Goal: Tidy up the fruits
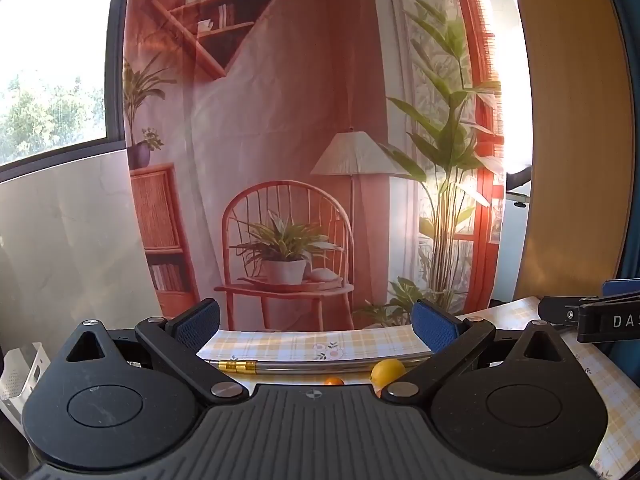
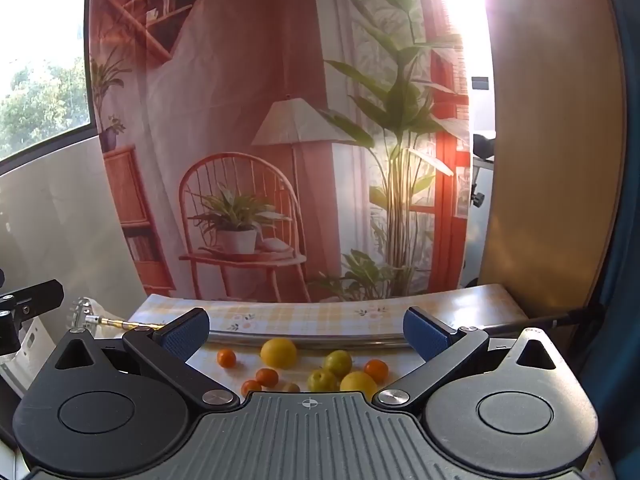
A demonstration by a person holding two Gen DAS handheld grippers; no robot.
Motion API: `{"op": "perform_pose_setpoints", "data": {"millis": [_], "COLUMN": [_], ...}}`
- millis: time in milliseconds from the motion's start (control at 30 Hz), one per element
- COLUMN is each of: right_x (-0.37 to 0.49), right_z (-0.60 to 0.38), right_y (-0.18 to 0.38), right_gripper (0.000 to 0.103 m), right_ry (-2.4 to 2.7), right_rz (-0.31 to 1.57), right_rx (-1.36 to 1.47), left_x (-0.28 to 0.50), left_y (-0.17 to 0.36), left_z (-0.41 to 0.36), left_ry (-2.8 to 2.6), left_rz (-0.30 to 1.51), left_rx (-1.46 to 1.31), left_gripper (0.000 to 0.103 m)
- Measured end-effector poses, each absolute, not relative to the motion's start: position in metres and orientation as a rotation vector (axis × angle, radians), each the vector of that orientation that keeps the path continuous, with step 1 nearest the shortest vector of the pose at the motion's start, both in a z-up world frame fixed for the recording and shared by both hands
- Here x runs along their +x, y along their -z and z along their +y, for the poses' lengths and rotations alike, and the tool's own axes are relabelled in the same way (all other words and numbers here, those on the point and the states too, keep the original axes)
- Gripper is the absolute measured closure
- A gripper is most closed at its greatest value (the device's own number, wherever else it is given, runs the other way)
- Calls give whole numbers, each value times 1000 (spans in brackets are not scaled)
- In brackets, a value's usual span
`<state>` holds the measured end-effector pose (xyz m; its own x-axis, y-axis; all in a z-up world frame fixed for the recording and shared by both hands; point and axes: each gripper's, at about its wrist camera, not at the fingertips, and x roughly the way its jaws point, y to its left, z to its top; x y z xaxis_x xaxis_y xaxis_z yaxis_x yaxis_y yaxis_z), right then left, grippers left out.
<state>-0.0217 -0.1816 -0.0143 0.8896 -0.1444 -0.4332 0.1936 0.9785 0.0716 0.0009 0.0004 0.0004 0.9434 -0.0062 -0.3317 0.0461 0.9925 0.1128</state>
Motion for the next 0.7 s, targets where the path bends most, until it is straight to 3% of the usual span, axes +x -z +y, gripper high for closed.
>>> {"op": "perform_pose_setpoints", "data": {"millis": [700], "right_x": [-26], "right_z": [-177], "right_y": [12], "right_gripper": [0], "right_ry": [174], "right_rz": [428], "right_rx": [97], "left_x": [-4], "left_y": [-5], "left_z": [0], "left_ry": [16], "left_rz": [307], "left_rx": [116], "left_gripper": [0]}}
